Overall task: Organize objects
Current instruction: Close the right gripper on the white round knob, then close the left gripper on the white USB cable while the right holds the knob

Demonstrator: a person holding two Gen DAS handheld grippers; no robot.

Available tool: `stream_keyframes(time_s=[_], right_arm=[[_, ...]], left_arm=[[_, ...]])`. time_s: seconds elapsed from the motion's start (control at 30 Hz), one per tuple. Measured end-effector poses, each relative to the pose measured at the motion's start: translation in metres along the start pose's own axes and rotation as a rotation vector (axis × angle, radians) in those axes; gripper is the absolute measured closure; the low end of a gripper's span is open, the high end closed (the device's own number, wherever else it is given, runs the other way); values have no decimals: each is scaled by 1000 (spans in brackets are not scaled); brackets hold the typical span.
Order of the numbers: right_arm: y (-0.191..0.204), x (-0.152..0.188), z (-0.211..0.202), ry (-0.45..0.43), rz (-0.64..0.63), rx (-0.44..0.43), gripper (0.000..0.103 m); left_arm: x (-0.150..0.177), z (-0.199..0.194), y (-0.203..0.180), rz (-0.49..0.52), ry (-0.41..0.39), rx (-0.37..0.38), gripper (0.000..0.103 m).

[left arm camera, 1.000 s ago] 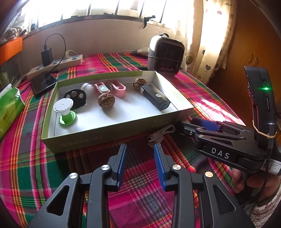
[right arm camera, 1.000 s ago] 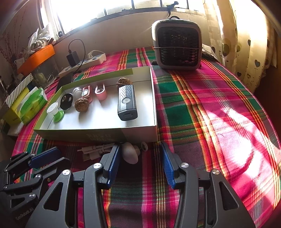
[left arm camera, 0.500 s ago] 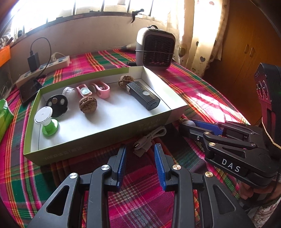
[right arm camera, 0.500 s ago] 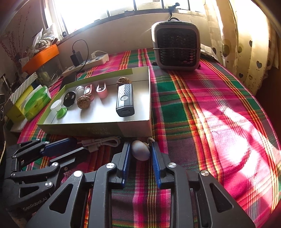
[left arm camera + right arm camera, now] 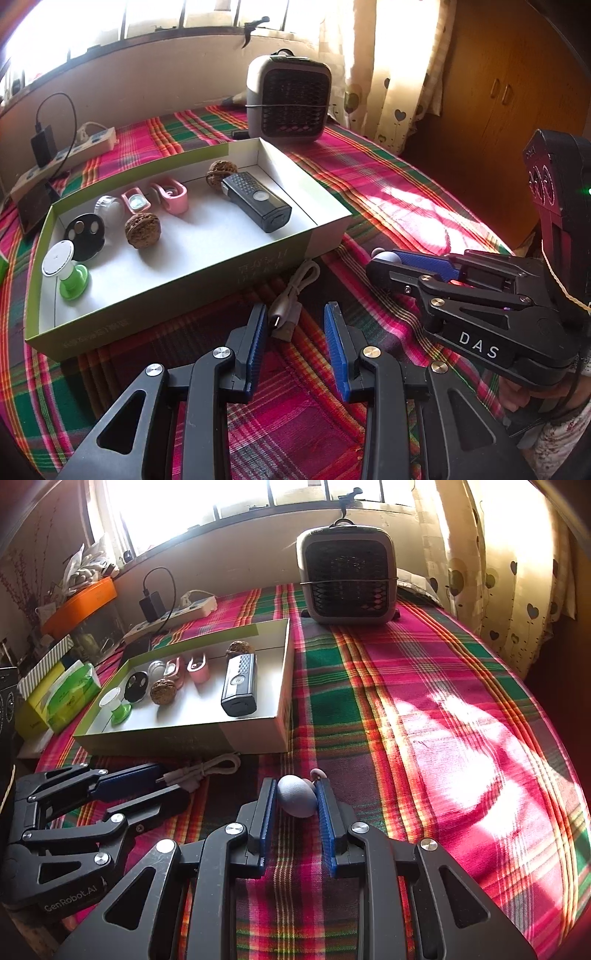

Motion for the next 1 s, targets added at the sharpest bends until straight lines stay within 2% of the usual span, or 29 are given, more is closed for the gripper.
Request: stream_keyframes(time_s=[0.3,0.67,1.0], right_arm=[[-9,6,-6,-3,15,7,79],[-18,10,-11,-5,30,14,79],[-20,11,-9,1,32,4,79]], left_arm=[[6,7,-25,45,25,34,73],[-1,18,-23,2,44,-28,73],[-3,22,-24,9,33,-51,73]])
Point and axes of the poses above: each gripper's, at about its wrist camera, not at the fingertips, and z roughly the way its jaws point, y to its left, x to its underside, the point moved 6 cm from there along z, roughly the way its jaws point, and after that the axes turned 11 degrees about -z, right-handed, at the moved point
